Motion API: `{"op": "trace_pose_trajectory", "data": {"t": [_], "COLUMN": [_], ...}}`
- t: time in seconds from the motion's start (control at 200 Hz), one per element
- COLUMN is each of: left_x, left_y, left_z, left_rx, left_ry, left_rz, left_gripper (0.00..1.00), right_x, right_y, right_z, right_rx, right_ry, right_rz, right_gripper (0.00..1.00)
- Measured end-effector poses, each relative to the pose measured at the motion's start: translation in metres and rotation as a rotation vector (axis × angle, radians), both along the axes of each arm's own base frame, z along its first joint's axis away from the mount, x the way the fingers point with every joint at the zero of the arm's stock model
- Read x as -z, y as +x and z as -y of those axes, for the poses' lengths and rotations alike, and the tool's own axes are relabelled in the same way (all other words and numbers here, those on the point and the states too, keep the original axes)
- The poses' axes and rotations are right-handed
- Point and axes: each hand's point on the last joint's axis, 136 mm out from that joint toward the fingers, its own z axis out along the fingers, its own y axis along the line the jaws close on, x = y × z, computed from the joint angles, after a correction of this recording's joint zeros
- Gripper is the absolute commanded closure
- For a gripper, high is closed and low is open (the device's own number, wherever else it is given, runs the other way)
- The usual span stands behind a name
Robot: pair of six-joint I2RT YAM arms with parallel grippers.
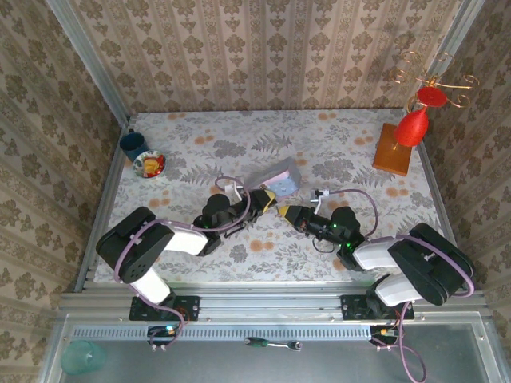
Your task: Unlock a padlock with a key
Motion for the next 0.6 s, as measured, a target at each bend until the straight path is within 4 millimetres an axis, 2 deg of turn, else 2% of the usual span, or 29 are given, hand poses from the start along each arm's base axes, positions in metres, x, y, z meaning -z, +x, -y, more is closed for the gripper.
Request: {"op": "trace_pose_trajectory", "data": {"t": [0.305, 0.6], "left_x": [0.0026, 0.0026], "left_y": [-0.0003, -0.0003], "left_z": [-0.0016, -0.0016], "left_rx": [-0.002, -0.002], "left_ry": [0.005, 0.004], "left_rz": [-0.004, -0.004], "left_gripper": [1.00, 1.00], "right_x": [-0.0021, 0.0064], "right_y": [0.0000, -0.0049], "right_z": [-0.0001, -0.0059], "right_rx": [0.000, -0.033], "right_ry": [0.006, -0.004], "right_rz": [0.005, -0.020], "right_gripper": [1.00, 1.00]}}
